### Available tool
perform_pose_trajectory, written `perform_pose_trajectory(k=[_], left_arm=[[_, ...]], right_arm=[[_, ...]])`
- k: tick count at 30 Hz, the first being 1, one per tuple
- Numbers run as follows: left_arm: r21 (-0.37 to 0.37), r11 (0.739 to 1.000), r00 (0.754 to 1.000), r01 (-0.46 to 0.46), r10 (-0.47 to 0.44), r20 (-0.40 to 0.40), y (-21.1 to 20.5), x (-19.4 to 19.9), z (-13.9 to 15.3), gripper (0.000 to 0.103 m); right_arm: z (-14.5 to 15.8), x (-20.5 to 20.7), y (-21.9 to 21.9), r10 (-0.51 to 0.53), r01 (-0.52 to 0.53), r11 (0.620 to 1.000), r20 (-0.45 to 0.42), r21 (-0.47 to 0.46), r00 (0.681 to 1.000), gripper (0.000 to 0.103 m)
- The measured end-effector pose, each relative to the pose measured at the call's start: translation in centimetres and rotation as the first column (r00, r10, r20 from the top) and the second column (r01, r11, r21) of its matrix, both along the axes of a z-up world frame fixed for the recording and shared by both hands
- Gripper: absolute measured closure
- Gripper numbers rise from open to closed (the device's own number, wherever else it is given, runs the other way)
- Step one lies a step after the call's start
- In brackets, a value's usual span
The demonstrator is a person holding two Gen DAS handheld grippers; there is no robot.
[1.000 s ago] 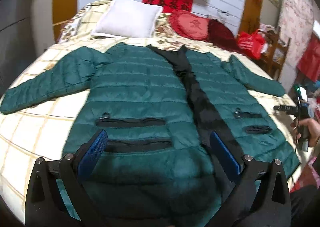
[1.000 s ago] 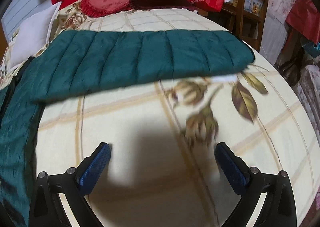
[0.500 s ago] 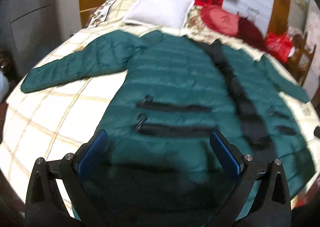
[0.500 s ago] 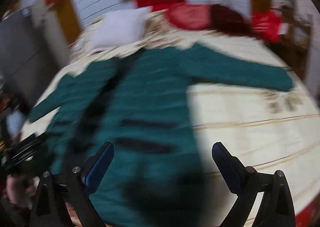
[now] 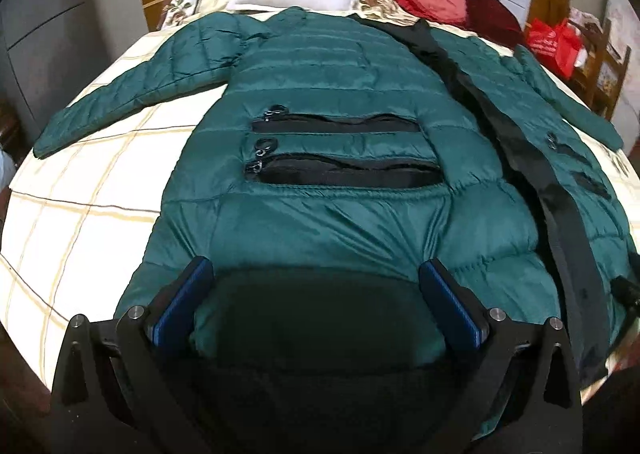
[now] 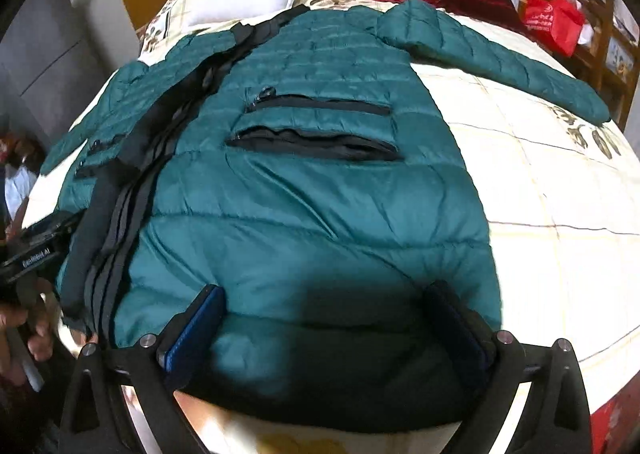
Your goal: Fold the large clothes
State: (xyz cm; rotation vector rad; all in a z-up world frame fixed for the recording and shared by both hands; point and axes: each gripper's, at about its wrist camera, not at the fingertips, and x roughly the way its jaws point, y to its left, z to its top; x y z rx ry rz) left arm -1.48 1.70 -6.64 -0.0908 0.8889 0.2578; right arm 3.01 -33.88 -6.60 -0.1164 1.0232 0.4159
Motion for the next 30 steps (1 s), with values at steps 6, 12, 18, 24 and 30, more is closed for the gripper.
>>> perform_pose_trajectory(k=[6,12,18,24,30], left_arm=[[-0.029,1.0,1.0,-0.001,0.001,-0.007,-0.4,1.2,0.3,0.0],[-0.009,1.0,0.995,-0.009,0.01,0.098,0.7,1.2,5.3,0.0],[-0.044,0.999,0.969,-0.012,0.023,0.244,0.3,1.0,11.6,0.0],[-0.054,0.998,0.951,-0.034,0.049,0.305,-0.2,-0.1,13.1,0.0],[0.049,0.984,0.953,-0.169,0.151,0.264,-0.4,1.4,12.4,0.0]], right_arm=[[-0.6,0.1,1.4,0.007,-0.006,0.999,0.031,-0.038,0.999,0.0],[2.4,0.8,2.2,0.007,-0.007,0.997,0.0,-0.076,1.0,0.0],[9.8,-0.1,2.9,-0.02,0.012,0.999,0.259,0.032,0.966,0.0],[12.8,-1.9,2.4,-0.129,0.054,0.985,0.5,0.162,0.857,0.0],[10.5,-0.6,3.9,-0.22,0.146,0.974,0.563,0.174,0.797,0.0]])
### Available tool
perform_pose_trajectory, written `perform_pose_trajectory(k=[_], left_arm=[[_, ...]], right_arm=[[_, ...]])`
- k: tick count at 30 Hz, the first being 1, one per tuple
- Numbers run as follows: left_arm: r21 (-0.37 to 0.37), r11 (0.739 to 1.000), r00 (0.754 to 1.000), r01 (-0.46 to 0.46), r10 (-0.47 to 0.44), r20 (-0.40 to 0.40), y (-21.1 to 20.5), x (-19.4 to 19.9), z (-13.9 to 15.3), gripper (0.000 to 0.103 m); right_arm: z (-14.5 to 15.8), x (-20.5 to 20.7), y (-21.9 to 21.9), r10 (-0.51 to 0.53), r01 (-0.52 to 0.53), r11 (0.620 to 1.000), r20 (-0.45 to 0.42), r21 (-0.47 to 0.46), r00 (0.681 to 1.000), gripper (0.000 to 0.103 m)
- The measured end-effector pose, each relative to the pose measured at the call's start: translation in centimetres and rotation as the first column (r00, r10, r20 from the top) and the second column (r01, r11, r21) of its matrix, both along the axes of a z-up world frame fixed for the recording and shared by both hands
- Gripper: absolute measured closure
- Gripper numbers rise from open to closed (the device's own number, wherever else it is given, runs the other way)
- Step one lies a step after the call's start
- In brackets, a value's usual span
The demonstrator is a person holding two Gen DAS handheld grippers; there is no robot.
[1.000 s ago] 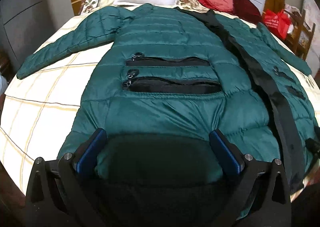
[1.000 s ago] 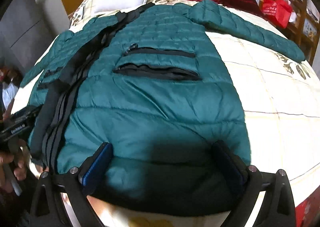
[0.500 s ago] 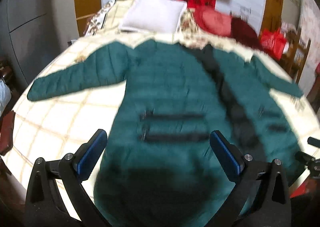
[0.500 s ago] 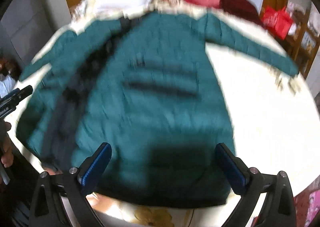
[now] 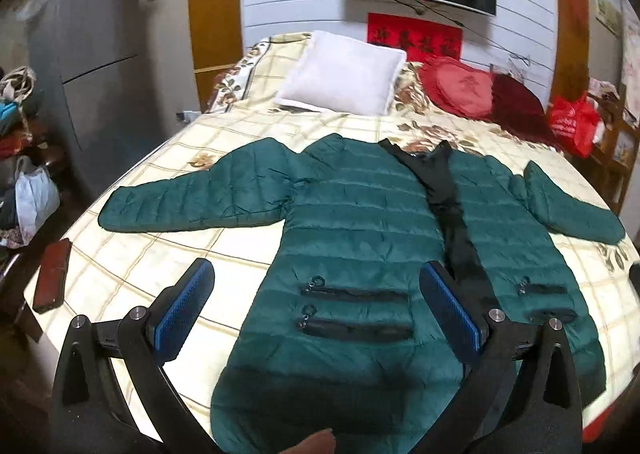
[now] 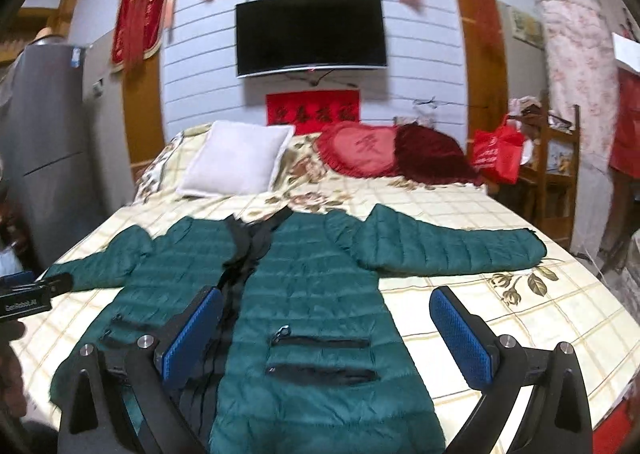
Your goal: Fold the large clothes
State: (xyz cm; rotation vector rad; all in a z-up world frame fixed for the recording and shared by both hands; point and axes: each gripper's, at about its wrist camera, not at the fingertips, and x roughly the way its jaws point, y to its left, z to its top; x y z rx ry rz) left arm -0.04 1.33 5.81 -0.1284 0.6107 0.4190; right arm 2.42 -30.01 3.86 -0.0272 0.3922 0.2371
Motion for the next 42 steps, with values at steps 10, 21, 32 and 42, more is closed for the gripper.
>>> perform_pose_trajectory(k=[10,21,32,42], left_arm=[[0.031,0.999,0.997,0.041,-0.038,-0.07,-0.4,0.8,-5.7,0.0],[0.088,0.987,0.989,0.136,-0.131,-0.062,-2.5,0.6,-5.9,0.0],[0.064,0.985,0.984,0.162,-0.156,-0.08,-3.0,0.4,-6.7,0.0],[-0.112,0.982,0.984,0.152,-0.162,-0.079,-3.0,0.8,-6.2,0.0]], right_arm=[[-2.0,1.4,1.6,-0.043,0.037,0.996,-0.076,-0.077,0.996,0.0],[-3.0,1.5,3.4,-0.038,0.026,0.99,-0.085,-0.137,0.996,0.0],[-2.8,1.4,3.8,-0.044,0.032,0.988,-0.08,-0.151,0.996,0.0],[-2.6,1.3,4.0,-0.061,0.049,0.987,-0.073,-0.153,0.995,0.0]])
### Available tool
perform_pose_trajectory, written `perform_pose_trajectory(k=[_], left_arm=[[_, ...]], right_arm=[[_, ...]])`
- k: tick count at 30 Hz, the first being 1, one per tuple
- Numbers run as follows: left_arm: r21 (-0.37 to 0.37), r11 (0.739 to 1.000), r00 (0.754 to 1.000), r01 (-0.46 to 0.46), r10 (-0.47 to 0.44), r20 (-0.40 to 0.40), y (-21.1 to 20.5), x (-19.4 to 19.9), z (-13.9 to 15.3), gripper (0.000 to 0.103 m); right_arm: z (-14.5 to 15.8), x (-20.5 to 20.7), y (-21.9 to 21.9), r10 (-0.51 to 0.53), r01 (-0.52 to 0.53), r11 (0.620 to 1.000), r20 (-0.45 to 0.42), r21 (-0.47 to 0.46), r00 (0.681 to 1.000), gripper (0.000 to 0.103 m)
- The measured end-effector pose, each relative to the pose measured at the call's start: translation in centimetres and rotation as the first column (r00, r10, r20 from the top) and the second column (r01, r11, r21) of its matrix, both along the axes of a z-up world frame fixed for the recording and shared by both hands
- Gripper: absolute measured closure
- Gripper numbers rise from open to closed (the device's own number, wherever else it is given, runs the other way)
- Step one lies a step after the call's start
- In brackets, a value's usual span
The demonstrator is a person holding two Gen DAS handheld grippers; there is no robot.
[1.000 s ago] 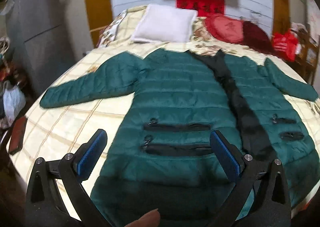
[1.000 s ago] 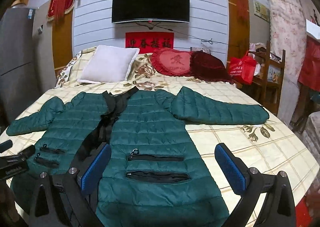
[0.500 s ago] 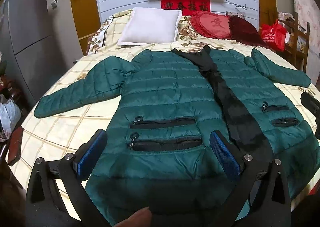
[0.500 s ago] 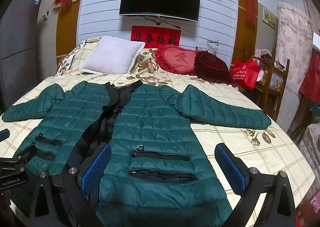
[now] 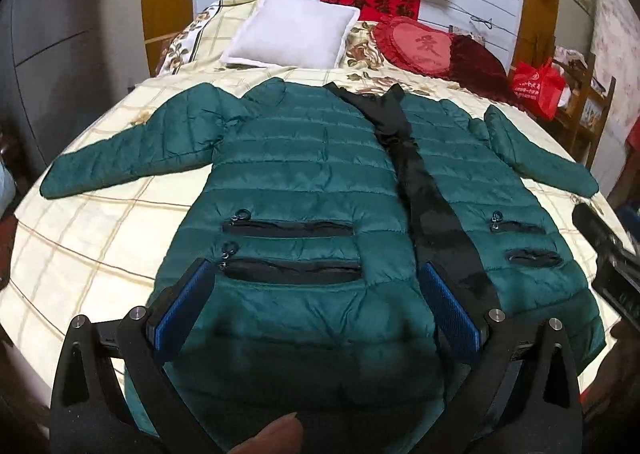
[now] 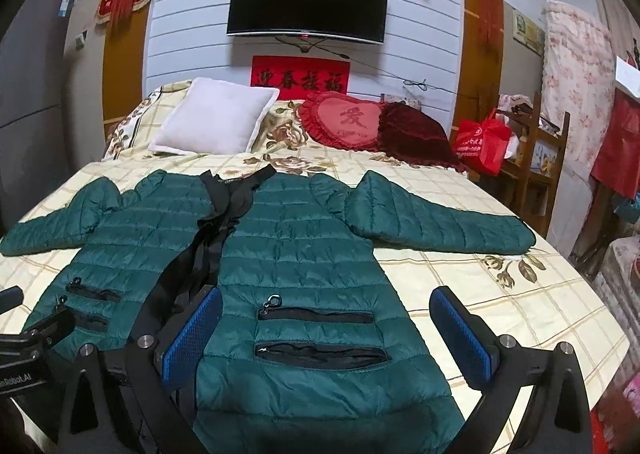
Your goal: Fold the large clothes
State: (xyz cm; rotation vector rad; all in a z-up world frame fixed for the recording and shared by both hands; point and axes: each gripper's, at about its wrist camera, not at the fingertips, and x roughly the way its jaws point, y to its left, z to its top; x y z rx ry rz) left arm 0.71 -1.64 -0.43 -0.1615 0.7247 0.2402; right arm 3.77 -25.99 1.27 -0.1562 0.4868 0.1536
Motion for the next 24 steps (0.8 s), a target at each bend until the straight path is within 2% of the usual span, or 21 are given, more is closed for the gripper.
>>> perform_pose_trajectory(k=[5,11,24], left_arm=[[0.012,1.0,0.999,-0.012,0.013,-0.05,0.3,0.5,-1.2,0.0],[0.012,0.999,0.998,-0.033,0.034,-0.054,1.1,0.4,-1.4,0.0],[0.048,0.999,0.998,-0.014,0.017,-0.062,0.6,0.5,-1.5,0.0]], right_arm=[[0.2,-0.2,-0.6,-0.009,0.009,1.0,0.007,0.017,1.0,0.0],[-0.1,0.3,-0.5,-0.017,0.017,1.0,-0.014,0.023,1.0,0.0],[0.1,0.2,-1.0,-0.022,0.022,0.999,-0.008,0.034,1.0,0.0]])
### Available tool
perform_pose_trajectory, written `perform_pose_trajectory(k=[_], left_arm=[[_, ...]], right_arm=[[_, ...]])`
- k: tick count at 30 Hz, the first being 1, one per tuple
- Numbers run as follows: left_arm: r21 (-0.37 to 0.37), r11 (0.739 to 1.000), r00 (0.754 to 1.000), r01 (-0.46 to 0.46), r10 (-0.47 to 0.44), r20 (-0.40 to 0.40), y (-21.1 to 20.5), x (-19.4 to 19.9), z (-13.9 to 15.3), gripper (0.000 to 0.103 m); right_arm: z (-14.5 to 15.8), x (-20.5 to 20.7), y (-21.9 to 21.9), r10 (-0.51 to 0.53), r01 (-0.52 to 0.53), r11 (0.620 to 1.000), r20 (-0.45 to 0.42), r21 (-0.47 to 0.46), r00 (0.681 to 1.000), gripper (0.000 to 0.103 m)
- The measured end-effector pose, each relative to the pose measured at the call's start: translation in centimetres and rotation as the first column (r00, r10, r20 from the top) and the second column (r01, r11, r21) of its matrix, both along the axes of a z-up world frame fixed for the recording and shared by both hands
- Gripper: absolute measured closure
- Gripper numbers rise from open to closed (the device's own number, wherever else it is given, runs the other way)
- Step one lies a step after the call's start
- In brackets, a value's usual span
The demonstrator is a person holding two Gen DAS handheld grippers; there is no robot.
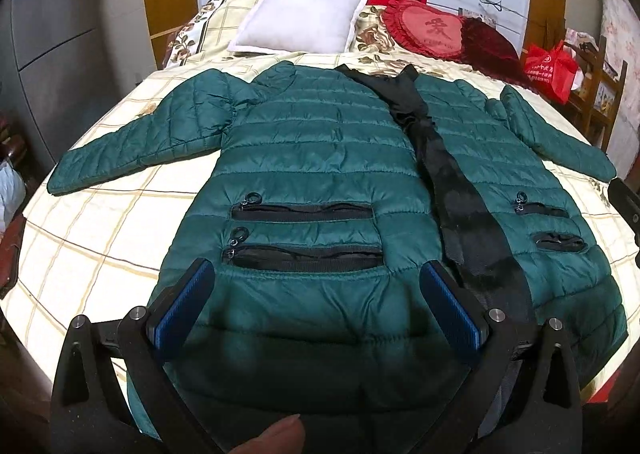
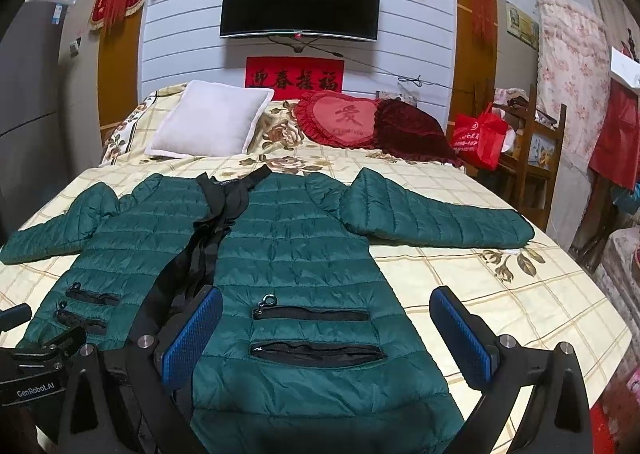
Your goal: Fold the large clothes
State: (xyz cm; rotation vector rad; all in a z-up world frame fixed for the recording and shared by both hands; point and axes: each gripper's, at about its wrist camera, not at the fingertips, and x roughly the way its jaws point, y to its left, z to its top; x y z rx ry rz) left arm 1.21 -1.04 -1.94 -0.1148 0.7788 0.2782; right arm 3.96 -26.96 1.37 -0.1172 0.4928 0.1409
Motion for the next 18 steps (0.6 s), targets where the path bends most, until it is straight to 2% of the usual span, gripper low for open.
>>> perform_pose_trajectory(k=[18], left_arm=[[-0.002,1.0,1.0,0.003,-0.003,-0.01,0.04,0.08,-0.19,0.0]], right_arm=[[0.08,-0.17,-0.32,-0.002,0.002,1.0,0.0,-0.001,1.0,0.0]])
